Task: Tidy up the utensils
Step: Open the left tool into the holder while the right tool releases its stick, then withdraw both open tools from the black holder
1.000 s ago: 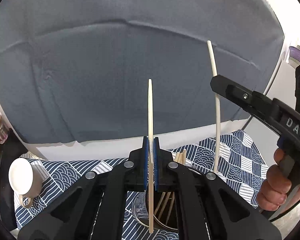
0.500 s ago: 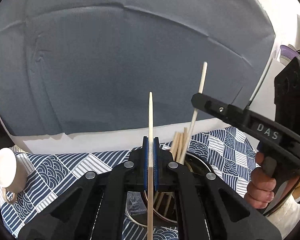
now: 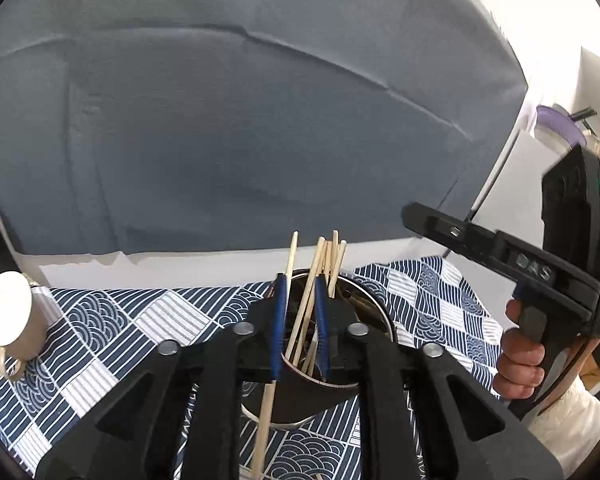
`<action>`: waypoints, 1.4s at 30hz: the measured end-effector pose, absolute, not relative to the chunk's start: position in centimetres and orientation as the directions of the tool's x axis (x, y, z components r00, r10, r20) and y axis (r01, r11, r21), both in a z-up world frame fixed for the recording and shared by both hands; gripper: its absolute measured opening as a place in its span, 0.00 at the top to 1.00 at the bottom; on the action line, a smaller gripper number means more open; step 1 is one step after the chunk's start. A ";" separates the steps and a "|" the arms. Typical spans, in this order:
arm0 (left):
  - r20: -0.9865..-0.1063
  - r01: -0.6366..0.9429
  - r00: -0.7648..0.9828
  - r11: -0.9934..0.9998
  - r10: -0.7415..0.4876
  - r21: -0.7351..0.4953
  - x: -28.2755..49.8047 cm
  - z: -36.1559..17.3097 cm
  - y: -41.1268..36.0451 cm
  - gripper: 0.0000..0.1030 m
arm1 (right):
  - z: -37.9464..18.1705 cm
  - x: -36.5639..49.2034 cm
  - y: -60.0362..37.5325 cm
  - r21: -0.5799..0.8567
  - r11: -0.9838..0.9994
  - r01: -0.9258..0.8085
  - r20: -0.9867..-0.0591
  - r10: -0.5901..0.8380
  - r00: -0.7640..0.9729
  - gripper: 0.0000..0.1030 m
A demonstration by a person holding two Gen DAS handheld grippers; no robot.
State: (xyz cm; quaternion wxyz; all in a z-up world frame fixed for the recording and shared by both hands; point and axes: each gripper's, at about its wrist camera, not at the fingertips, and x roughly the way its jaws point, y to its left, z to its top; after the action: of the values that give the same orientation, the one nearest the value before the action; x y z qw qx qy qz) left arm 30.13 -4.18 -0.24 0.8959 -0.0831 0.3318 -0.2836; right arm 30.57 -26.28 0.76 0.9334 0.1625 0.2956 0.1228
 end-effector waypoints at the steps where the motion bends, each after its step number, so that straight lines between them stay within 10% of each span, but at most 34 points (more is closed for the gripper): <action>1: -0.543 0.443 0.627 0.829 -0.559 -0.341 29.9 0.1 -3.7 0.78 | 1.0 30.1 -26.5 0.377 0.917 -0.129 -0.512 0.323 0.796 0.63; 10: -0.524 0.316 0.717 0.885 -0.459 -0.342 25.1 4.0 0.5 0.38 | 3.6 25.0 -27.4 0.347 0.932 -0.105 -0.514 0.283 0.810 0.17; 19: -0.564 0.266 0.726 0.917 -0.394 -0.297 21.5 6.5 1.8 0.12 | 5.3 21.3 -29.4 0.360 0.932 -0.038 -0.532 0.239 0.812 0.14; 32: -0.664 0.372 0.617 0.900 -0.423 -0.227 27.0 5.2 -1.3 0.14 | 3.1 21.6 -31.6 0.344 0.938 0.038 -0.622 0.198 0.758 0.14; 42: -0.804 0.540 0.430 0.831 -0.411 -0.135 34.2 -0.4 -5.7 0.43 | -2.0 24.9 -32.4 0.341 0.934 0.109 -0.699 0.174 0.694 0.14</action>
State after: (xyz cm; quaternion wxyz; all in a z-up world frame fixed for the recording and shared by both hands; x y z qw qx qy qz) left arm 34.18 -5.70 -0.38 0.8427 0.0715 0.4530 -0.2820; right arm 24.86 -32.37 -1.95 0.9023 0.1812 0.3908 0.0180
